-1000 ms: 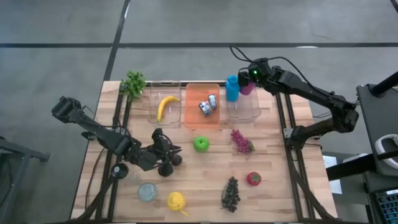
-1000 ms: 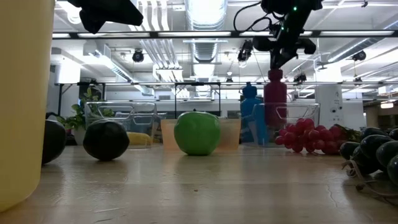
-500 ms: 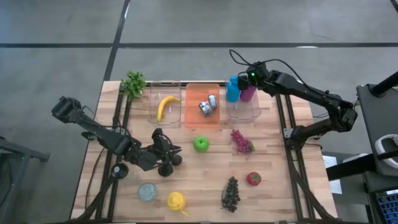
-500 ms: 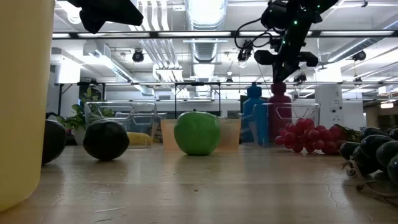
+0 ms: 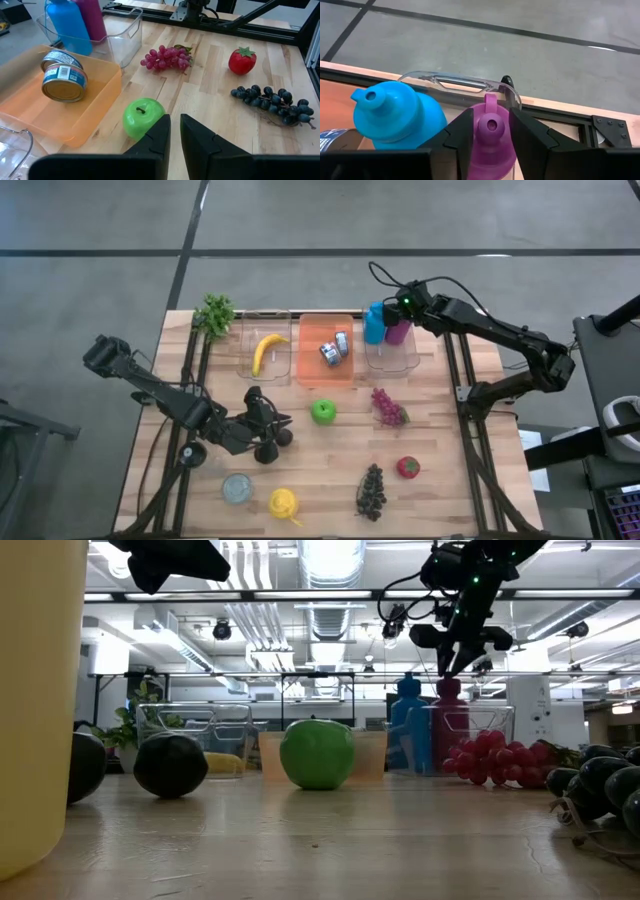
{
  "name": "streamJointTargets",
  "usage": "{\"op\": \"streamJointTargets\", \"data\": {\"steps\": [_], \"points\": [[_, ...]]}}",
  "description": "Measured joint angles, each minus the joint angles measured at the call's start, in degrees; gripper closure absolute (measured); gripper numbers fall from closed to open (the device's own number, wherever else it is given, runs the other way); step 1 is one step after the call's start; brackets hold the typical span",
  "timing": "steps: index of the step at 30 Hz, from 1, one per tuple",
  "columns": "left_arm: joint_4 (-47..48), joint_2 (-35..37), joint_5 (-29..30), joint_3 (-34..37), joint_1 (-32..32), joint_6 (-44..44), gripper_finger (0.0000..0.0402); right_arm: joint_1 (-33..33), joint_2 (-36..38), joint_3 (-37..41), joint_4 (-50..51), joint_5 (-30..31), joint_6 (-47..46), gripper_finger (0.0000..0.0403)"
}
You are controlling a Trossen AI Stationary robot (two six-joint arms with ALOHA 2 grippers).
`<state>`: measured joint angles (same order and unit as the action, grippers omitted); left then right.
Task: Pick & Place Food Item
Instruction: Put the right black plum into the left transparent bin
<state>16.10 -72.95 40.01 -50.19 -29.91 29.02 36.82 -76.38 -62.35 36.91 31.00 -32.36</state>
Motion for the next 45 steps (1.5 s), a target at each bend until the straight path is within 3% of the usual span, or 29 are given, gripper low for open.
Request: {"op": "streamJointTargets", "data": {"steps": [5,10,17,24,28,37,45], "points": [[0.00,0.00,0.00,0.00,0.00,0.00,0.0355,0.00,0.21,-0.60,1.35,-0.82,-0.07,0.0261],[0.00,-0.02,0.00,0.00,0.00,0.00,0.0355,-0.12,2.50,-6.06,6.56,-2.95,1.31,0.0255],[0.02,0.00,0.00,0.00,0.00,0.00,0.0355,-6.04,8.78,-12.73,12.36,-2.95,4.21,0.0268],[0.02,0.00,0.00,-0.01,-0.02,-0.02,0.0355,-19.37,15.45,-12.17,11.80,-1.95,5.20,0.0302],[0.05,-0.01,0.00,-0.02,-0.02,-0.26,0.0355,-28.86,15.83,-11.27,11.82,2.36,5.11,0.0329],[0.24,-0.01,-0.99,-0.01,0.00,-0.67,0.0355,-50.65,9.88,-10.65,10.63,11.93,4.94,0.0381],[0.49,-0.02,-1.06,-1.16,0.02,-1.34,0.0355,-65.80,3.10,-10.64,8.60,17.00,4.92,0.0394]]}}
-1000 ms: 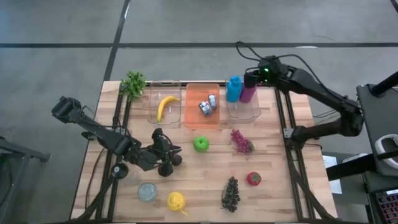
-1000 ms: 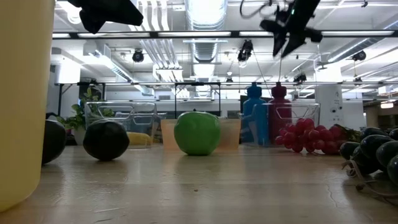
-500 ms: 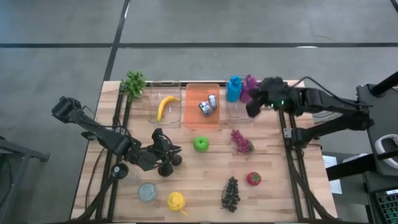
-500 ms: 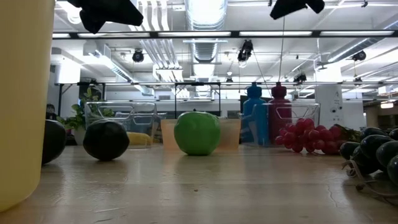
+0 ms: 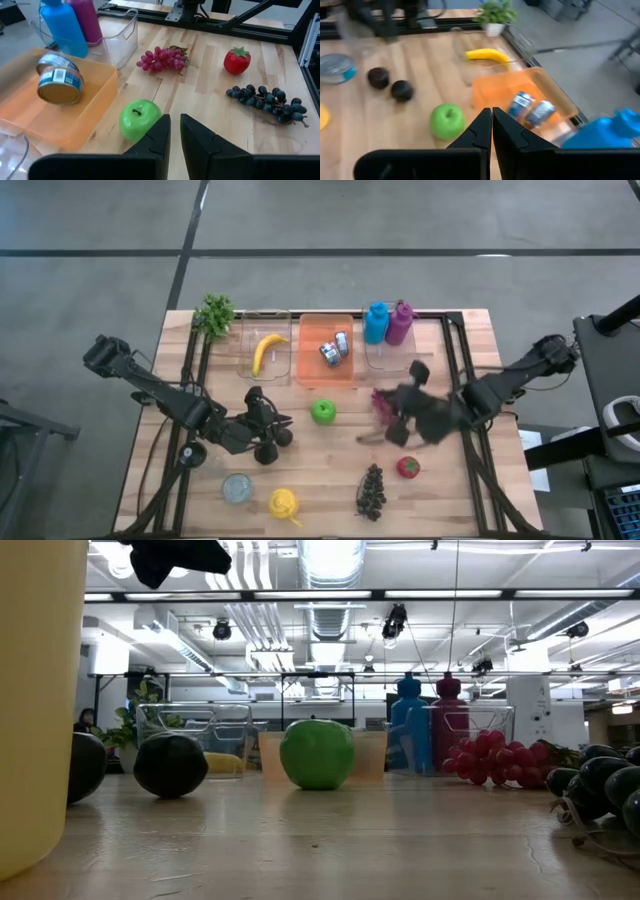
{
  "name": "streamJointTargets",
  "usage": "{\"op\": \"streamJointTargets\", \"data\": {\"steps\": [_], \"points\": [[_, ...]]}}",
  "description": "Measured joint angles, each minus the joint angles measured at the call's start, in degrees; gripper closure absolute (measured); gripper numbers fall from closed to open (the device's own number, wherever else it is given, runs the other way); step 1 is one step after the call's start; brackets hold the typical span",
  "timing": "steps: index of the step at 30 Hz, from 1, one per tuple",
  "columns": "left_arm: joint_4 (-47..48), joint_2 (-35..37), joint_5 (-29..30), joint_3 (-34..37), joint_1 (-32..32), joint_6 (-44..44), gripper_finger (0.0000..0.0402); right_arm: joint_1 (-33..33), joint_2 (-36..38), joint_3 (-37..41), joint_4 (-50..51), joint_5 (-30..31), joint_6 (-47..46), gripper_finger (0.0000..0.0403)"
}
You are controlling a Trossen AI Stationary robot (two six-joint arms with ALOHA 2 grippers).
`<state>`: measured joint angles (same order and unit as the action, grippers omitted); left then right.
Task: Pick & Place Food Item
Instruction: Put the right black plum into the left transparent bin
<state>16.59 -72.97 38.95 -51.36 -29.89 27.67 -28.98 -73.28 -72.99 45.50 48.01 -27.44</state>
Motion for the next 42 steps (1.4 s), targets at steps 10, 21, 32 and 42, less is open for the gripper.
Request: {"op": "streamJointTargets", "data": {"steps": [10,21,32,42], "points": [[4.23,0.01,-3.72,-5.72,-0.16,-2.18,0.0379,-6.25,-6.53,0.04,-1.62,1.60,-2.02,0.0394],[18.75,0.04,-6.64,-13.05,-2.42,3.92,0.0398,-10.83,-9.04,0.07,-1.78,1.55,-4.37,0.0394],[28.52,0.04,-12.94,-12.30,-1.10,10.29,0.0399,-10.77,-8.98,0.28,-1.82,2.53,-5.57,0.0394],[28.71,0.00,-16.10,-11.95,-0.30,9.67,0.0339,-10.77,-8.98,0.31,-2.54,3.17,-5.44,0.0394]]}}
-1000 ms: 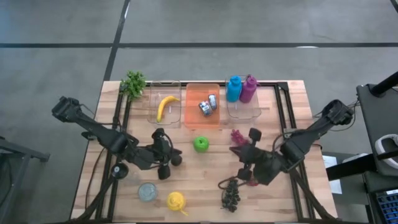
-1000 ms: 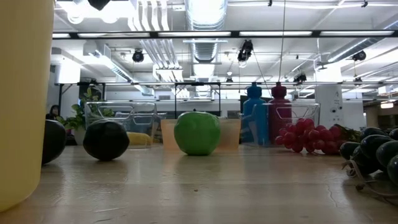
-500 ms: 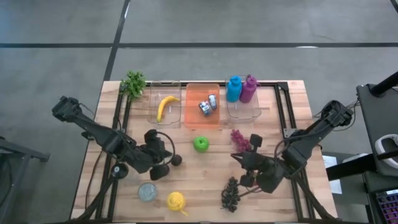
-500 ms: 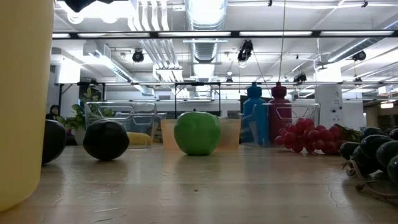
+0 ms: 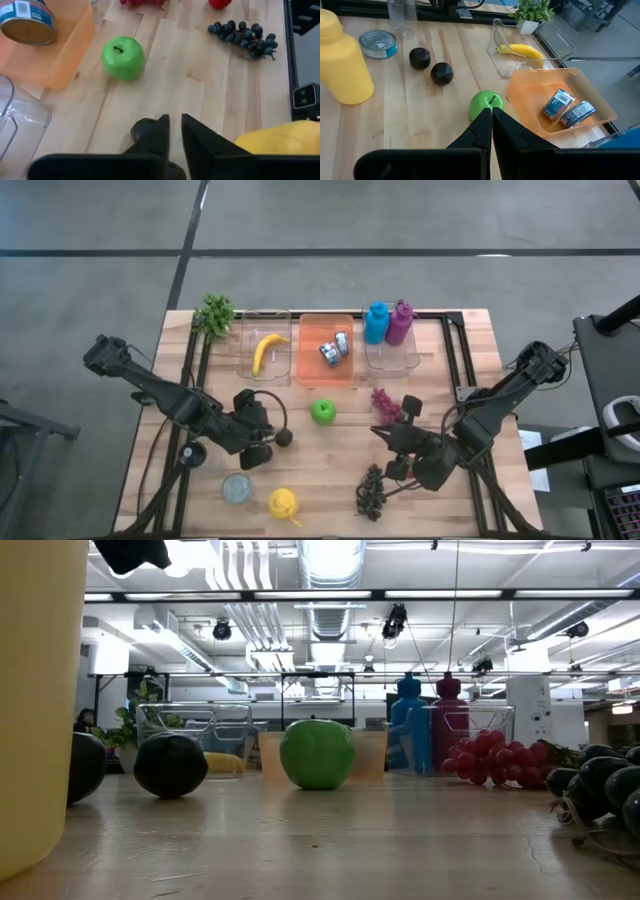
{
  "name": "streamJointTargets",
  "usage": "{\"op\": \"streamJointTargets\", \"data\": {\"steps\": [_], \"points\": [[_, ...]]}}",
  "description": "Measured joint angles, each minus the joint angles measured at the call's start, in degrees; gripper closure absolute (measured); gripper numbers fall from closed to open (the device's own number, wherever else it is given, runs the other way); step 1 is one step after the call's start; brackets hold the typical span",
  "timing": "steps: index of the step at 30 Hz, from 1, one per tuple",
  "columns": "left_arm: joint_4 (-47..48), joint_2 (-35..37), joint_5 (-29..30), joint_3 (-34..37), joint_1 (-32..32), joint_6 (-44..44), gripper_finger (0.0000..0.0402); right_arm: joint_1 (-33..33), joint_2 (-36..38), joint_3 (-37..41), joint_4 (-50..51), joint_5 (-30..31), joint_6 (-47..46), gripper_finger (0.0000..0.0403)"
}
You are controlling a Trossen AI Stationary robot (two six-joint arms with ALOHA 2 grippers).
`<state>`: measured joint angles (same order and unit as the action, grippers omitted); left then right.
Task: Pick & Place Food Item
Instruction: Put the right black plum into the left transparent bin
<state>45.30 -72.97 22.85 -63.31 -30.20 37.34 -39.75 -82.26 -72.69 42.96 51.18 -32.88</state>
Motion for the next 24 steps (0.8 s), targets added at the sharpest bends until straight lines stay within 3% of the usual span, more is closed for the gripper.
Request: {"op": "streamJointTargets", "data": {"steps": [8,11,16,21,24], "points": [[-0.10,-1.65,-0.30,0.00,0.74,-2.10,0.0239,0.00,0.00,0.57,-0.06,-0.01,0.27,0.0394],[-0.01,-3.18,-3.49,-0.46,2.53,-4.65,0.0217,0.00,0.00,1.36,-0.15,-0.04,0.26,0.0394],[-0.04,-5.24,-10.10,-1.76,6.26,-7.23,0.0204,0.00,0.00,3.24,-1.55,-1.25,0.41,0.0394],[1.80,-5.68,-10.71,-1.54,7.84,-7.53,0.0212,0.03,0.19,5.76,-6.93,-6.77,7.01,0.0394],[2.22,-5.66,-10.70,-1.53,7.91,-7.54,0.0219,0.50,1.40,8.41,-13.80,-13.54,13.35,0.0394]]}}
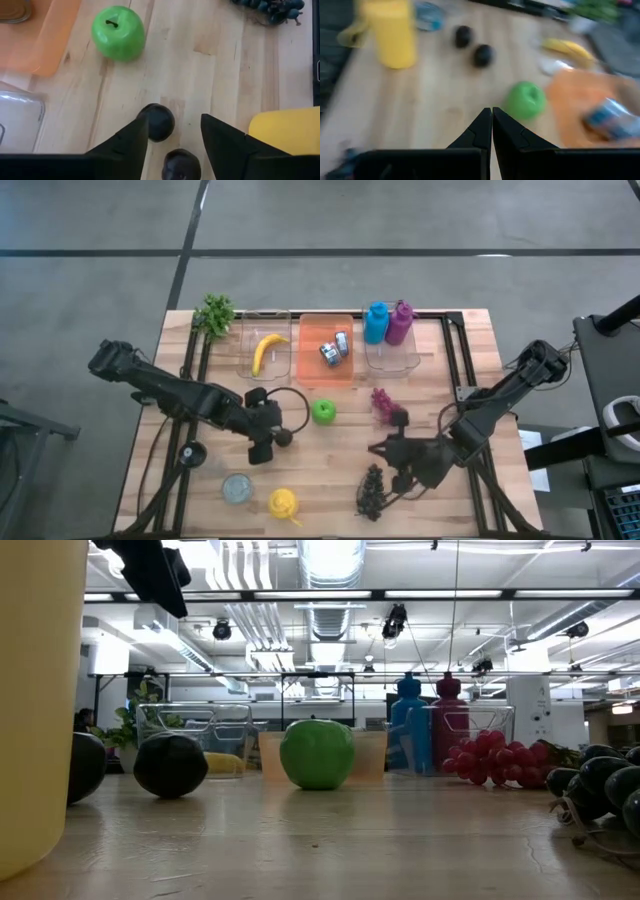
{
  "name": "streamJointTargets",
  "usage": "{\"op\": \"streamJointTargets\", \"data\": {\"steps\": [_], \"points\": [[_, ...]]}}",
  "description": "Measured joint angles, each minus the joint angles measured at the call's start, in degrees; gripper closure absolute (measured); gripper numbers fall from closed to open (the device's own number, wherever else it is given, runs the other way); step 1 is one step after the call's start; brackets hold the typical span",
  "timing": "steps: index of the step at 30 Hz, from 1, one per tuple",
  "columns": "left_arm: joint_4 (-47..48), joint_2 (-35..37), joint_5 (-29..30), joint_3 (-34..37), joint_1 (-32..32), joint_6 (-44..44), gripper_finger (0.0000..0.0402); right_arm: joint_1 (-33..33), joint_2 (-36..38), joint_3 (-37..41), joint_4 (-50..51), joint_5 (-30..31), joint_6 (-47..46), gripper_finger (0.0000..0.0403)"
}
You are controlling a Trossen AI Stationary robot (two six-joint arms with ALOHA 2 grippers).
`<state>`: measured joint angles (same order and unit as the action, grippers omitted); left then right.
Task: Pick & Place Food Item
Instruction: Put the right black plum into the left transparent bin
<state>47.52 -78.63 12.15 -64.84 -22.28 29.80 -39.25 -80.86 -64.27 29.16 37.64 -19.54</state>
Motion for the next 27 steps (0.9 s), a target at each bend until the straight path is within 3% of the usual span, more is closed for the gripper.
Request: {"op": "streamJointTargets", "data": {"steps": [5,8,16,22,27], "points": [[0.12,0.00,-0.06,0.00,-0.02,0.00,0.0229,2.05,4.74,6.27,-15.35,-12.77,8.96,0.0394],[0.12,0.00,-0.04,0.00,-0.02,0.02,0.0233,3.56,8.05,10.00,-19.75,-15.88,10.21,0.0394],[-0.04,0.00,-0.21,0.51,-0.02,0.04,0.0236,8.06,14.48,15.74,-20.71,-14.38,6.87,0.0394],[-0.08,0.00,-0.21,0.79,0.00,0.26,0.0231,8.55,15.53,17.05,-20.47,-5.19,8.15,0.0394],[-0.06,0.00,-0.21,0.79,0.03,0.39,0.0236,8.56,15.54,17.05,-20.61,-4.48,9.34,0.0394]]}}
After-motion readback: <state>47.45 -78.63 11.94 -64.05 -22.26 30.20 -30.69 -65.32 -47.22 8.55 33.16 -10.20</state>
